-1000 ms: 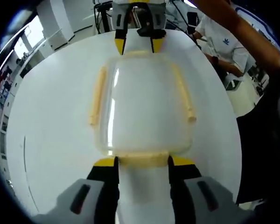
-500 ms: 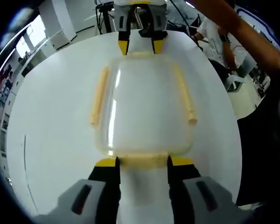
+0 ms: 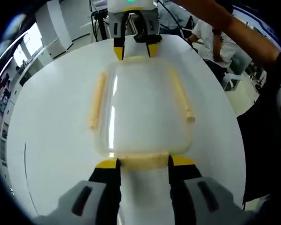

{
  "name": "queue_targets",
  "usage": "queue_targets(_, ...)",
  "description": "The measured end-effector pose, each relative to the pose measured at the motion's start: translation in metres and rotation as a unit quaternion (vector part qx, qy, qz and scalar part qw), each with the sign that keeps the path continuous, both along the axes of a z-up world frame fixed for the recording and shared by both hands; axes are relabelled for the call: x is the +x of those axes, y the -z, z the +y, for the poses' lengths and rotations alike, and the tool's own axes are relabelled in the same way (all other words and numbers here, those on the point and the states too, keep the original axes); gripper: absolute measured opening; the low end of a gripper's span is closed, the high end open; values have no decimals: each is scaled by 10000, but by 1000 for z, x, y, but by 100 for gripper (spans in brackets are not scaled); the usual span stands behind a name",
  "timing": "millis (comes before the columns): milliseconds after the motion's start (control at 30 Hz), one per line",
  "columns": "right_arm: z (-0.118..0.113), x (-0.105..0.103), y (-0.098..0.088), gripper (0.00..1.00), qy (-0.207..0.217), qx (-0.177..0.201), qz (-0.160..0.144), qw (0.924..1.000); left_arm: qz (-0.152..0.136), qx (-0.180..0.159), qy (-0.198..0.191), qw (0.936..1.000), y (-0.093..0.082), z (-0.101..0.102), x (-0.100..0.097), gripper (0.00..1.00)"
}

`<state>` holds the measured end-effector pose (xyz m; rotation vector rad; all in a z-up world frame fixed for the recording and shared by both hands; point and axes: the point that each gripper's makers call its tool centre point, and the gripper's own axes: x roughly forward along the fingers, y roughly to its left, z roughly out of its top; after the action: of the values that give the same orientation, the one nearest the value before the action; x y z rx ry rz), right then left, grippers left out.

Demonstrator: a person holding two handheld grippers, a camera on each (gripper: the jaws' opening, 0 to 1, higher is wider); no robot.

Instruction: Snap each plastic latch of the storage box into its locked position after aligning the lid with the box until every specified latch is closed and the lid sits flush.

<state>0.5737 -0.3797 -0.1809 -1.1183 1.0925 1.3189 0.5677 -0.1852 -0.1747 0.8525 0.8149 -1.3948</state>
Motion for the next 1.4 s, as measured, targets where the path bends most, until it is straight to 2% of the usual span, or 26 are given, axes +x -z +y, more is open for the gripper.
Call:
queue_targets(67,1,0,0,38,-14,-108,1,9999,17,51,-71,10000,0,-1,1,37)
queue_targets(133,1,2,1,37,-47,-238,-6,9997,44,183,-331,9993,1,-1,1,37)
queue_targets(233,-1,3,0,37,-33,-262,-2,9997,55,166,-368,9992,1,0,1,36)
queue_targets(400,-2,4,0,37,46,-15,3,10000,73,-42,-388,9992,0,0,2,36)
queue_targets(667,-2,5,0,39,187,206,26,9996,43,-61,-236,9997,0,-1,2,38)
queue_targets(900,-1,4,-1,36,206,444,-4,9988,90,-115,-386,9991,0,0,3,37)
queue_targets(1233,0,2,-2,35,219,748,6,9970,79,-256,-267,9993,-1,0,3,35)
queue_targets(1400,2,0,-2,35,197,745,8,9970,158,-261,-246,9992,-2,0,5,35)
